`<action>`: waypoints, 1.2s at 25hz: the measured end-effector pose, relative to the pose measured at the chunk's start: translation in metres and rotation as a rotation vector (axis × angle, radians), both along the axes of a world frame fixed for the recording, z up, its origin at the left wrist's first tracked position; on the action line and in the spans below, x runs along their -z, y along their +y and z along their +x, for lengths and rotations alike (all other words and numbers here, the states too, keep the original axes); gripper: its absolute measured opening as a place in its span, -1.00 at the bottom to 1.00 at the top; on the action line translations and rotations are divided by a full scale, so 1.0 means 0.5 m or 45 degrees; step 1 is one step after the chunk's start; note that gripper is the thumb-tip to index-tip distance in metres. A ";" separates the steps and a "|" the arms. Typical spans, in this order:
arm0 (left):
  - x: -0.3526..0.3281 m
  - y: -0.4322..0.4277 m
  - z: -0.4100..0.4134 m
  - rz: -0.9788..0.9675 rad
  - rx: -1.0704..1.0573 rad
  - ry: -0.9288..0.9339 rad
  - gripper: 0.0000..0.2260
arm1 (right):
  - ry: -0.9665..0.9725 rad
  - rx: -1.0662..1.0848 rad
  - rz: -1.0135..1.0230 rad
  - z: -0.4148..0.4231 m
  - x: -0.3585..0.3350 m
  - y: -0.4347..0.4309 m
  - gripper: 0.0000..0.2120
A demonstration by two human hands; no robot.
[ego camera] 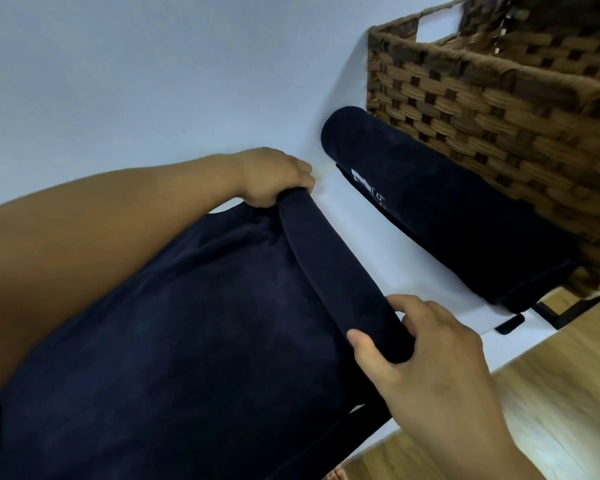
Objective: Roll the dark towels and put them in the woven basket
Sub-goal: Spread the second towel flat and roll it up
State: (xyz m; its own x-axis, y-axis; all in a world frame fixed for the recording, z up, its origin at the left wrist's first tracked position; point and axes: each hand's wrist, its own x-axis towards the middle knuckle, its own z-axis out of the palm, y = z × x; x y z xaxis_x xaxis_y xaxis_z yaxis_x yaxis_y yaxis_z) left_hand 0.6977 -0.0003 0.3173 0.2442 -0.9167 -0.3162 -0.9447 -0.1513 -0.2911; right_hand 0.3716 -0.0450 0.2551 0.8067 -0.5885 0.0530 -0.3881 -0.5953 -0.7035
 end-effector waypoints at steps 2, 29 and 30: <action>0.043 0.040 0.009 -0.364 0.015 0.004 -0.68 | -0.102 0.009 -0.177 0.010 0.011 0.021 -0.56; -0.049 0.037 -0.024 0.324 -0.226 -0.082 -0.43 | 0.094 -0.320 0.073 0.023 -0.025 0.038 -0.26; -0.043 0.036 -0.027 0.365 -0.166 -0.066 -0.40 | 0.103 -0.365 -0.048 0.021 -0.025 0.051 -0.23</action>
